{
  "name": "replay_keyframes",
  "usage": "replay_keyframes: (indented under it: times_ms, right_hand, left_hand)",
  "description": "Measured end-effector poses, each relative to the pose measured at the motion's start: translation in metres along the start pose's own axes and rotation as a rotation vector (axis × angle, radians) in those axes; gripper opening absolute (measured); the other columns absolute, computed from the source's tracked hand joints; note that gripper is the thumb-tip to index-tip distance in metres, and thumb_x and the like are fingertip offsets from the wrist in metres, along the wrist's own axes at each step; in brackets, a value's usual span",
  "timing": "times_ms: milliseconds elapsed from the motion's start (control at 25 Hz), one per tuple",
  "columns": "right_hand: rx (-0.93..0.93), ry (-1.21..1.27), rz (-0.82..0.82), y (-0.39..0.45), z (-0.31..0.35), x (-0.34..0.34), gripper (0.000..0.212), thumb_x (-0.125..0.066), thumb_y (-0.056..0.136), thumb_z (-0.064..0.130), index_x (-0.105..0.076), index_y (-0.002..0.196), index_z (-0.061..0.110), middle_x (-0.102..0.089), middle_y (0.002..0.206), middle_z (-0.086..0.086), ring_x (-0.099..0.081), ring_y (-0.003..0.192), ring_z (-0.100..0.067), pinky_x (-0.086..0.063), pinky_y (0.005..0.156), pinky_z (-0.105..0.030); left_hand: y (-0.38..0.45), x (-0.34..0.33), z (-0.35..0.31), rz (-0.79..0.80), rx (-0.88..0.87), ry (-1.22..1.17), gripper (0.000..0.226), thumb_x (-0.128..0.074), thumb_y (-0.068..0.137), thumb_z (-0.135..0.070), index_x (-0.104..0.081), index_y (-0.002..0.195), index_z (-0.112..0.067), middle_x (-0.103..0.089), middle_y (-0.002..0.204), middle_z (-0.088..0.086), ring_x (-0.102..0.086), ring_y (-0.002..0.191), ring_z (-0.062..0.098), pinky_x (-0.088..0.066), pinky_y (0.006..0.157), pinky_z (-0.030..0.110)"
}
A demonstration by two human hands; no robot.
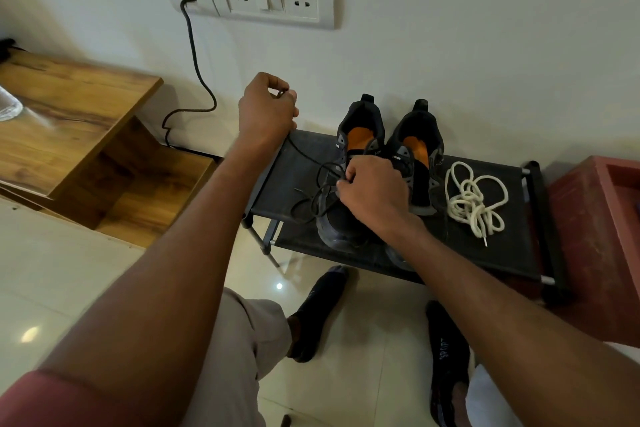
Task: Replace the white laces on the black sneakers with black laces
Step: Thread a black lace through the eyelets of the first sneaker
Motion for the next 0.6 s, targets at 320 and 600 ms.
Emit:
replay_keyframes:
  times_ms: [320,600]
  right_hand:
    - [-0.243,1.301,0.42,0.004,-0.011,0.059,0.015,-0.058,0.098,0.027,-0.064,0.088,0.018,-0.066,0.074,-0.002,-0.066,0.072,-0.019,-0.049,0.079,-0.037]
    - [-0.07,1.338,0.274,0.002,-0.018,0.11,0.029,-0.055,0.104,0.037,-0.068,0.101,0.011,-0.048,0.066,0.001,-0.038,0.053,-0.012,-0.045,0.063,-0.032]
  left_hand:
    - [-0.007,-0.027,0.033,0.436,0.005,0.803,0.022,-0.069,0.096,-0.034,-0.072,0.104,-0.014,-0.074,0.104,0.009,-0.069,0.101,0.029,-0.055,0.097,0.05]
    - [-0.067,-0.077,-0.062,0.837,-0.132,-0.138,0.045,-0.048,0.108,-0.048,-0.07,0.121,-0.011,-0.073,0.099,0.022,-0.073,0.101,0.032,-0.052,0.094,0.041]
Point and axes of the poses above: each hand's wrist, its own y-axis towards the middle knuckle, its own x-axis out of the back of the hand, z = x × y, the point moved 6 cm from there along y, towards the middle knuckle
